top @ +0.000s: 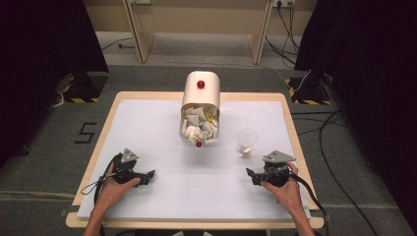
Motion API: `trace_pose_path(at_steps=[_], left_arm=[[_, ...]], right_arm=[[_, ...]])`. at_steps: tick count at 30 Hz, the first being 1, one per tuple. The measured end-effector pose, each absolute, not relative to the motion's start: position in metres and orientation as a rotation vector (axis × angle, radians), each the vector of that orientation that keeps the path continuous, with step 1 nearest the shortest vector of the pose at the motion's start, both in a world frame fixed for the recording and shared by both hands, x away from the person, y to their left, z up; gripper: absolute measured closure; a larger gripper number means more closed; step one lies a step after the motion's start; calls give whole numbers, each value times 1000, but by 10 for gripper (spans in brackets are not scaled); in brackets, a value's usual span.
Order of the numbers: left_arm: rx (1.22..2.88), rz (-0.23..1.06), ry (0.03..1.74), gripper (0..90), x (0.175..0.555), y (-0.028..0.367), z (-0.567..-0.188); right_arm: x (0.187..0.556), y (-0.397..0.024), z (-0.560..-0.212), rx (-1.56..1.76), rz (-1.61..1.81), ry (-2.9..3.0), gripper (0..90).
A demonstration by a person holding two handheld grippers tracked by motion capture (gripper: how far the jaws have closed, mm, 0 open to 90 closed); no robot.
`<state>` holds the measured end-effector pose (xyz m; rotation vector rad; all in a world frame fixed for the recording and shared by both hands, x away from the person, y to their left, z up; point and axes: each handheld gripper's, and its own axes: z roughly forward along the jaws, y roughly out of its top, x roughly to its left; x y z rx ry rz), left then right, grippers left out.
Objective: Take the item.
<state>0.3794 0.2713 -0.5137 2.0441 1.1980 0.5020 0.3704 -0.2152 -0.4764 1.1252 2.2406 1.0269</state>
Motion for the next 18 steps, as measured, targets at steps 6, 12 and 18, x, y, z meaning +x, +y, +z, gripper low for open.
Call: trace_pose_path(at_steps=[6, 12, 18], left_arm=[[2042, 498, 1198, 0, 380, 271, -514], [2043, 499, 1198, 0, 380, 271, -514], [2043, 500, 1198, 0, 380, 271, -514]], right_arm=[[366, -209, -483, 1113, 984, 2285, 176], [361, -203, -491, 1096, 930, 2340, 172], [361, -207, -499, 1136, 958, 2358, 171]])
